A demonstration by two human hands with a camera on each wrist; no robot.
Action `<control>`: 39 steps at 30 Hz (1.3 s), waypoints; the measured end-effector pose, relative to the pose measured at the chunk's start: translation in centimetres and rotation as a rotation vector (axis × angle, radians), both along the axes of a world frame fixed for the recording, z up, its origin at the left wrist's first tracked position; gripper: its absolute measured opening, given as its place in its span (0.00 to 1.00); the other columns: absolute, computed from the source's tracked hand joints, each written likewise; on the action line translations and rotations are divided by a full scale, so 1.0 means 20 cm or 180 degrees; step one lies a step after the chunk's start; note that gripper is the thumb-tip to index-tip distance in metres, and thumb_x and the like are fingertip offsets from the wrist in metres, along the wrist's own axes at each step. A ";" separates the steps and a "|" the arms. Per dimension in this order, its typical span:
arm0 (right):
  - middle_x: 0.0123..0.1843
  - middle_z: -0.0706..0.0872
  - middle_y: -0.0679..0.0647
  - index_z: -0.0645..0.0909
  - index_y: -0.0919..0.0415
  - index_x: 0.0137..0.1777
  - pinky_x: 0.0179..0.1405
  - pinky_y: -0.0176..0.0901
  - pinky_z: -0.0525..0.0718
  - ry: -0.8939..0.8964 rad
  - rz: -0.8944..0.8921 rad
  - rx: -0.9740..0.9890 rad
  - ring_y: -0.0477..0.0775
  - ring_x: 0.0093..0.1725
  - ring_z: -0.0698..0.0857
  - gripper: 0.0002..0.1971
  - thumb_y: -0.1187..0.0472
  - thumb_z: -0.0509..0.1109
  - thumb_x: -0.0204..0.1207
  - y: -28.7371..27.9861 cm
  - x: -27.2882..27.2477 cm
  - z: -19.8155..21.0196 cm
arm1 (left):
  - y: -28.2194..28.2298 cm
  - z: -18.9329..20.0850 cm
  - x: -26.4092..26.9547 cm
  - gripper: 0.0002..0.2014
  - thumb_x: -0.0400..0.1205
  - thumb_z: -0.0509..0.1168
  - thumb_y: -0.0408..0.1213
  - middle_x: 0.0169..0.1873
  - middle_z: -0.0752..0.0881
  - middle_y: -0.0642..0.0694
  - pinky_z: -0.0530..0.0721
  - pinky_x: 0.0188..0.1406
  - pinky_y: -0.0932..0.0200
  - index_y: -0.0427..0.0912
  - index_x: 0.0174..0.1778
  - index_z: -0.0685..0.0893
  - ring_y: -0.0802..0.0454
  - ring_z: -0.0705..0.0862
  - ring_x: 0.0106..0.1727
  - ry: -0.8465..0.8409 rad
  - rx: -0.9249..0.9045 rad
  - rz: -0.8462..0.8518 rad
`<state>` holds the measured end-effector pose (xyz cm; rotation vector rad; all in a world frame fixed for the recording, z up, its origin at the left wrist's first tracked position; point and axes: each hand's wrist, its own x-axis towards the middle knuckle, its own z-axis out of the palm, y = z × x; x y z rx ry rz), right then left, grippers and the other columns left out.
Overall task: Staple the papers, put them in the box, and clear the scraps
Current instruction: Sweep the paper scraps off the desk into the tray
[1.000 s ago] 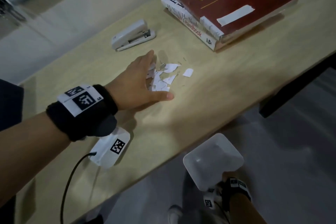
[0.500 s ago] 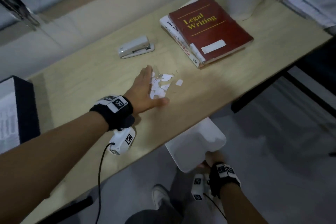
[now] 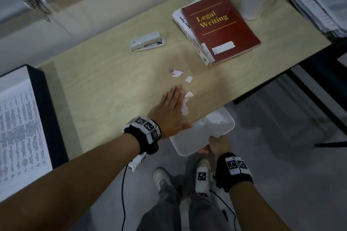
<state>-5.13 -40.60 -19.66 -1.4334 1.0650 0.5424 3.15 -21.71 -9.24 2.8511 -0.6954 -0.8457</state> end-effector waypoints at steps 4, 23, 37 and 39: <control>0.47 0.90 0.72 0.83 0.71 0.55 0.31 0.51 0.90 0.0001 0.0114 -0.0284 0.70 0.41 0.90 0.22 0.64 0.60 0.62 0.02 0.03 0.04 | -0.06 0.00 -0.08 0.56 0.69 0.30 0.74 0.83 0.35 0.33 0.40 0.84 0.41 0.29 0.81 0.36 0.36 0.35 0.84 -0.0063 -0.0132 -0.0179; 0.58 0.86 0.75 0.76 0.74 0.69 0.22 0.54 0.91 -0.0077 -0.0240 0.0395 0.78 0.51 0.88 0.20 0.76 0.55 0.78 -0.02 -0.01 0.15 | 0.09 0.06 0.40 0.36 0.88 0.53 0.43 0.84 0.38 0.34 0.47 0.84 0.41 0.32 0.82 0.38 0.37 0.39 0.85 -0.0094 -0.0189 0.0733; 0.62 0.84 0.74 0.72 0.73 0.71 0.30 0.61 0.92 -0.0025 -0.0186 0.0398 0.78 0.54 0.87 0.25 0.73 0.56 0.72 0.00 -0.02 0.14 | -0.01 0.01 -0.09 0.39 0.82 0.37 0.62 0.84 0.35 0.43 0.40 0.83 0.40 0.40 0.83 0.37 0.42 0.34 0.84 -0.0229 0.0066 -0.0284; 0.62 0.84 0.75 0.72 0.74 0.71 0.26 0.55 0.92 -0.0028 -0.0224 0.0461 0.78 0.54 0.88 0.23 0.74 0.55 0.74 0.00 -0.02 0.14 | -0.05 0.01 -0.14 0.43 0.77 0.30 0.65 0.83 0.32 0.43 0.37 0.82 0.41 0.39 0.82 0.35 0.42 0.32 0.84 -0.0214 0.0136 -0.0430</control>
